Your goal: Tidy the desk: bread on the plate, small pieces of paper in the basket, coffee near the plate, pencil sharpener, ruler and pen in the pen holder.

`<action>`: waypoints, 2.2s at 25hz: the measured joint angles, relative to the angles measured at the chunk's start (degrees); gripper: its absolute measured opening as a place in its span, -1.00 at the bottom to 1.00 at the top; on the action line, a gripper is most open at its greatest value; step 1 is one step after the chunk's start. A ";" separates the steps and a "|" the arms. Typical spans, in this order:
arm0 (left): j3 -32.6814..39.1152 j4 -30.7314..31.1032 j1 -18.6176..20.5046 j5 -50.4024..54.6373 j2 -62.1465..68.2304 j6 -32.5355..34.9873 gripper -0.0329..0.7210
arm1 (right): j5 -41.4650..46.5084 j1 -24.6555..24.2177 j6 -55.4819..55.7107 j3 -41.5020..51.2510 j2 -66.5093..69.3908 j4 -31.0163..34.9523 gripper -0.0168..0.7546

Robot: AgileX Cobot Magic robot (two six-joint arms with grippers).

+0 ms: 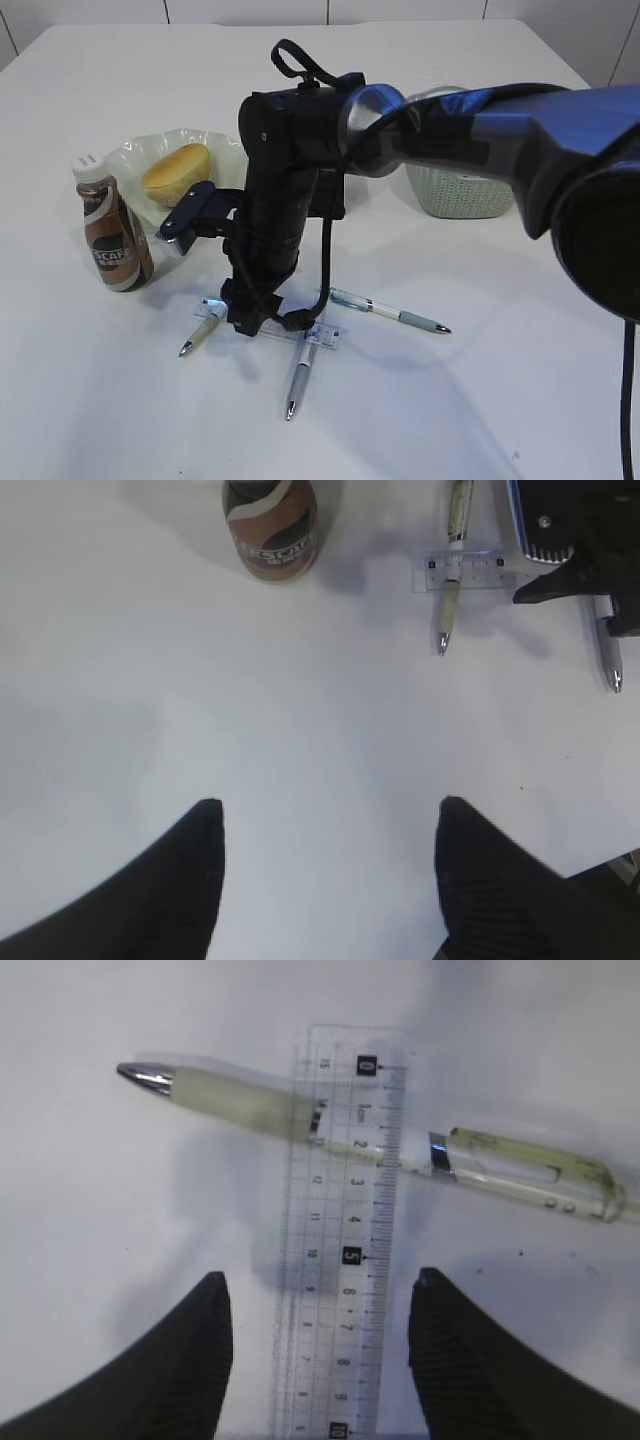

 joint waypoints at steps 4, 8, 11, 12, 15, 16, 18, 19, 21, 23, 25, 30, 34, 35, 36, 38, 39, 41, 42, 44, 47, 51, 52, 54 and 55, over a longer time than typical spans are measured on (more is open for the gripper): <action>0.00 0.00 0.00 0.10 0.00 0.00 0.32 | -0.48 0.00 0.00 -0.20 0.17 -0.12 0.21; 0.00 0.00 0.00 0.10 0.00 0.00 0.32 | -0.57 0.00 0.20 -0.81 0.17 -0.19 0.34; 0.00 0.00 -0.16 0.10 0.00 0.00 0.32 | -0.57 0.00 0.53 -0.93 0.17 -0.19 0.49; 0.00 0.00 -0.16 0.10 0.00 0.00 0.32 | -0.57 0.00 0.53 -0.93 0.17 -0.19 0.50; 0.00 0.00 -0.16 0.22 0.00 0.00 0.32 | -0.57 0.00 0.53 -0.93 0.17 -0.19 0.50; 0.00 0.00 -0.16 0.22 0.00 0.00 0.32 | -0.57 0.00 0.53 -0.93 0.17 -0.78 0.51; 0.00 0.00 -0.16 0.34 0.00 0.00 0.32 | -0.69 0.00 0.53 -0.93 0.17 -0.86 0.51; 0.00 0.00 -0.16 0.34 0.00 0.00 0.32 | -0.69 0.00 0.53 -0.93 0.17 -0.86 0.51; 0.00 0.00 -0.16 0.45 0.00 0.00 0.32 | -1.30 0.00 0.57 -0.93 0.17 -0.99 0.51; 0.00 0.00 -0.16 0.45 0.00 0.00 0.32 | -1.42 0.00 0.67 -0.93 0.17 -0.99 0.51; 0.00 0.00 -0.16 0.45 0.00 0.00 0.32 | -1.42 0.00 0.67 -0.93 0.17 -0.99 0.51; 0.00 0.00 -0.16 0.45 0.00 0.00 0.32 | -1.55 0.00 0.67 -0.93 0.17 -1.11 0.51; 0.00 0.00 -0.16 0.45 0.00 0.00 0.32 | -1.55 0.00 0.67 -0.93 0.17 -1.21 0.51; 0.00 0.00 -0.16 0.45 0.00 0.00 0.32 | -1.68 0.00 0.67 -0.93 0.26 -1.21 0.51; 0.00 0.00 -0.16 0.45 0.00 0.00 0.32 | -1.68 0.00 0.67 -0.93 0.51 -1.21 0.51; 0.00 0.00 -0.16 0.45 0.00 0.00 0.32 | -1.68 0.00 0.80 -1.01 1.11 -1.21 0.51; 0.00 0.00 -0.16 0.45 0.00 0.00 0.32 | -1.68 0.00 0.80 -1.01 1.37 -1.21 0.51; 0.00 0.00 -0.16 0.45 0.00 0.00 0.32 | -1.68 0.00 0.80 -1.01 1.60 -1.31 0.51; 0.00 0.00 -0.16 0.45 0.00 0.00 0.32 | -1.82 0.00 0.80 -1.01 1.60 -1.44 0.51; 0.00 0.00 -0.16 0.45 0.00 0.00 0.32 | -1.82 0.00 0.80 -1.01 1.60 -1.95 0.51; 0.00 0.00 -0.16 0.45 0.00 0.00 0.32 | -1.86 0.00 0.80 -1.01 2.10 -2.15 0.52; 0.00 0.00 -0.16 0.45 0.00 0.00 0.32 | -1.95 0.00 0.80 -1.01 2.71 -2.19 0.52; 0.00 0.00 -0.16 0.45 0.00 0.00 0.32 | -1.95 0.00 0.80 -1.01 2.71 -2.19 0.52; 0.00 0.00 -0.16 0.45 0.00 0.00 0.32 | -1.95 0.00 0.80 -1.01 2.91 -2.19 0.52; 0.00 0.00 -0.16 0.45 0.00 0.00 0.32 | -1.95 0.00 0.80 -1.01 2.91 -2.19 0.52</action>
